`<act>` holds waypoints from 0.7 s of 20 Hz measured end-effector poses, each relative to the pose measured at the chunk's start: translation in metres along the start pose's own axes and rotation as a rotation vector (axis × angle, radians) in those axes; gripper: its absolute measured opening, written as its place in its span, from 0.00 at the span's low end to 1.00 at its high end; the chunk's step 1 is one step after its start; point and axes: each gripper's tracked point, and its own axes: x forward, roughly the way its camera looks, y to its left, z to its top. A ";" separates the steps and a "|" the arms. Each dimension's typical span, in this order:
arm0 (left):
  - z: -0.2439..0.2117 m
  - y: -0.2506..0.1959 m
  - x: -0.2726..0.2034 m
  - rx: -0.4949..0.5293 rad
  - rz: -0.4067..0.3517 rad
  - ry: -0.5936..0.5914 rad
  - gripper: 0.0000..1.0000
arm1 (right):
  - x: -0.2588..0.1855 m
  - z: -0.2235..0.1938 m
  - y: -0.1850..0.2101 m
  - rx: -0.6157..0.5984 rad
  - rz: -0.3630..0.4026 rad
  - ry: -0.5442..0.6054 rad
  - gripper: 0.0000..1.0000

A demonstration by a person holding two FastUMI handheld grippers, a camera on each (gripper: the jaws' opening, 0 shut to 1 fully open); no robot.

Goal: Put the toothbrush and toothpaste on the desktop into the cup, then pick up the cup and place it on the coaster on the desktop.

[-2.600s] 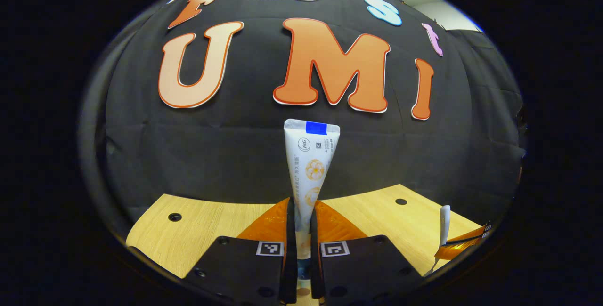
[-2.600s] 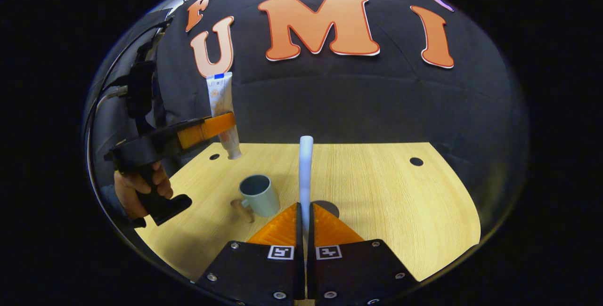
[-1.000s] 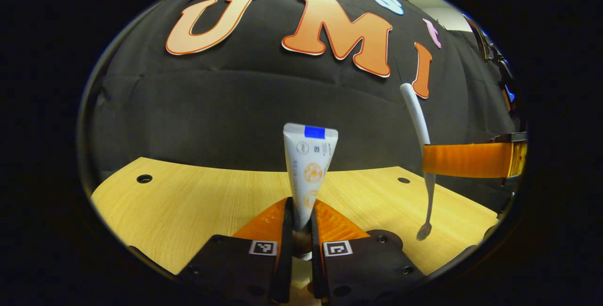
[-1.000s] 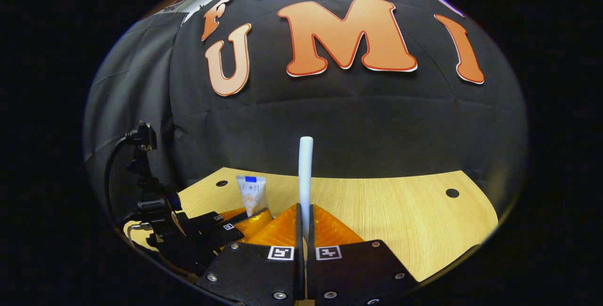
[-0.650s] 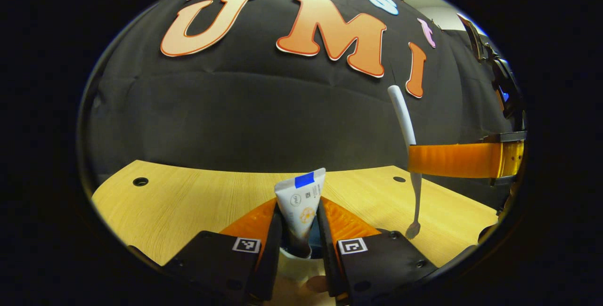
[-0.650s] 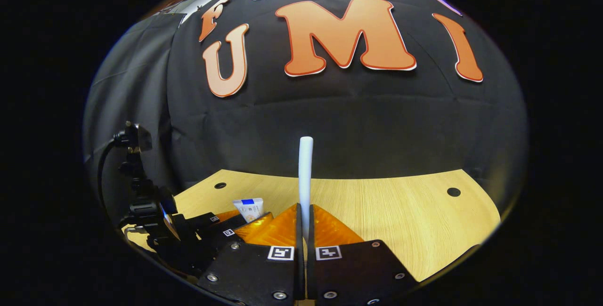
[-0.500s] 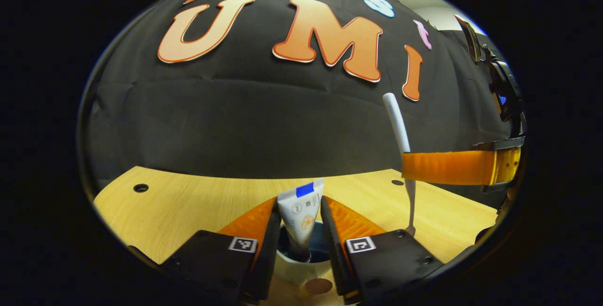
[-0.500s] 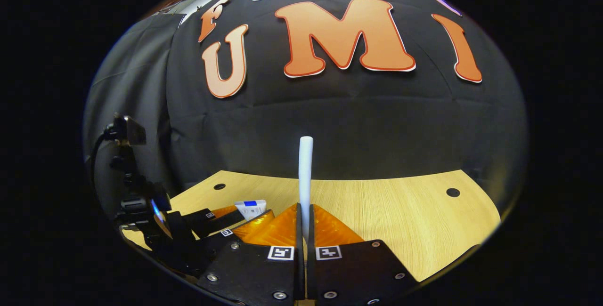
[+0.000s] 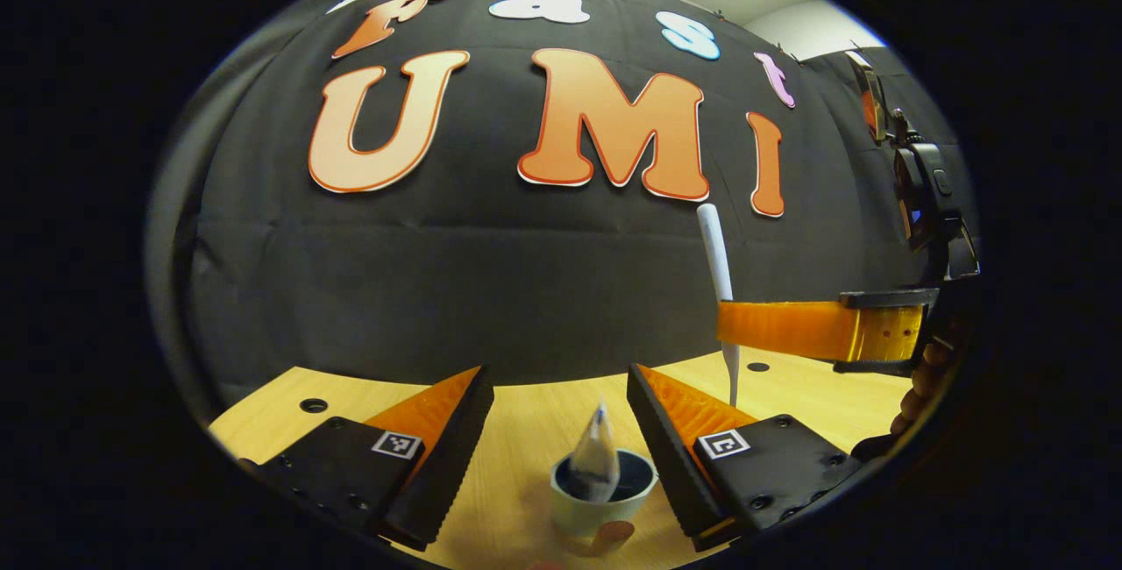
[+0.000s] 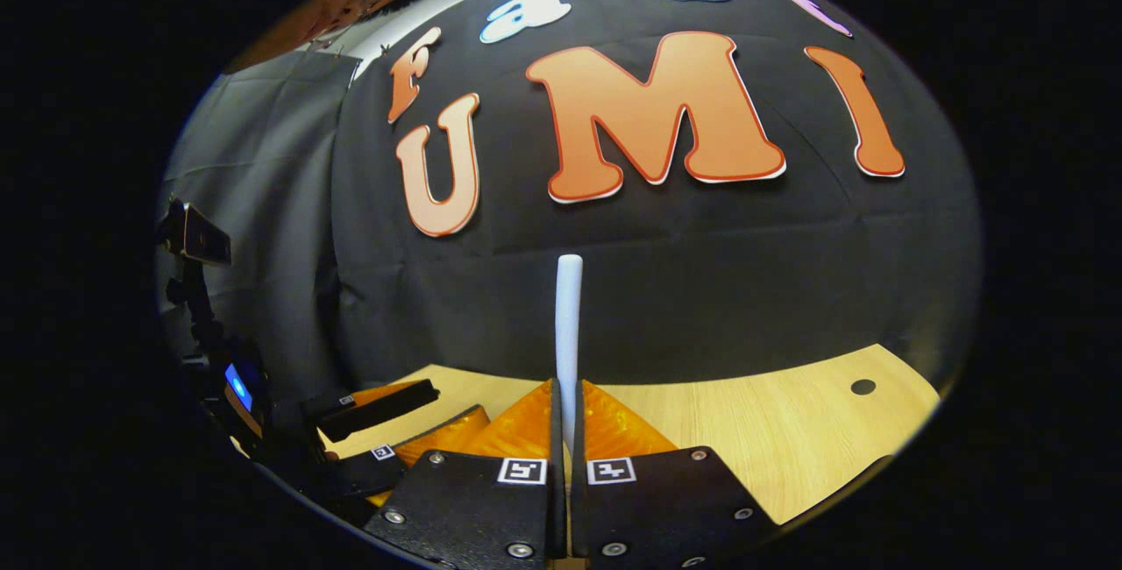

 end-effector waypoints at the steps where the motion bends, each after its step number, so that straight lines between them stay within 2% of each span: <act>1: -0.002 0.005 -0.004 0.002 0.014 0.009 0.98 | 0.004 0.001 0.004 0.009 0.012 -0.018 0.02; 8: -0.014 0.036 -0.015 0.003 0.083 0.055 0.98 | 0.026 -0.015 0.024 0.053 0.074 -0.056 0.02; 14: -0.022 0.049 -0.020 0.013 0.108 0.076 0.99 | 0.033 -0.047 0.026 0.070 0.090 -0.038 0.03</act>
